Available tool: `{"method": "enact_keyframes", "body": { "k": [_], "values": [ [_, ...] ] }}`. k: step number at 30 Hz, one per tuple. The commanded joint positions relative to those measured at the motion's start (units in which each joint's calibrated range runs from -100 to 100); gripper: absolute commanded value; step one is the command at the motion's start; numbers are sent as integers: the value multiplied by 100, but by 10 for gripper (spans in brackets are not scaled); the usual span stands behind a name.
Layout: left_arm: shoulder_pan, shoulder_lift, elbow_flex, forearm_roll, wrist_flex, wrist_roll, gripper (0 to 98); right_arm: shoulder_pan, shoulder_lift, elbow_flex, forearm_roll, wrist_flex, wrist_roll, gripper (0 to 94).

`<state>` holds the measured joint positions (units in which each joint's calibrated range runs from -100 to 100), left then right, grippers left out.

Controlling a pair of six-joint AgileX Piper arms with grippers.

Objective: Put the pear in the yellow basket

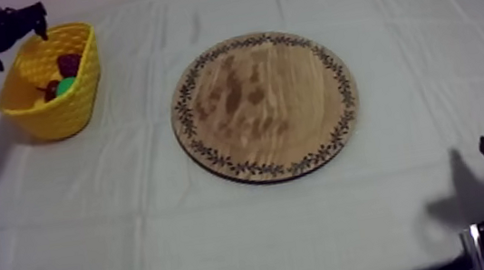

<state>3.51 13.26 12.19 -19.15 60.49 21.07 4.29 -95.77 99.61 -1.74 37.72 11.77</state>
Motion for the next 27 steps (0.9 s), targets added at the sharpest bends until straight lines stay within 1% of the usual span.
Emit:
{"method": "enact_keyframes", "body": {
  "k": [1,4,10,16,19,21,24,27],
  "values": [
    [-11,-211,53,9,-93,-40,884,-1,1,5,1,2,3,5],
    [-12,-647,286,-60,-398,-59,759,-1,1,5,1,2,3,5],
    [49,-1858,1103,-235,-1141,-46,471,-1,1,5,1,2,6,5],
    [203,-3269,2095,-280,-1611,-33,208,-1,1,5,1,2,4,5],
    [224,-4042,2688,-270,-1985,-58,130,-1,1,5,1,2,3,5],
    [188,-4560,3155,-268,-2374,-85,96,-1,1,5,1,2,5,5],
    [87,-5321,3883,-267,-3001,-117,64,-1,1,5,1,2,6,5],
    [39,-6005,4487,-263,-3278,-210,46,-1,1,5,1,2,7,5]
  ]
}}
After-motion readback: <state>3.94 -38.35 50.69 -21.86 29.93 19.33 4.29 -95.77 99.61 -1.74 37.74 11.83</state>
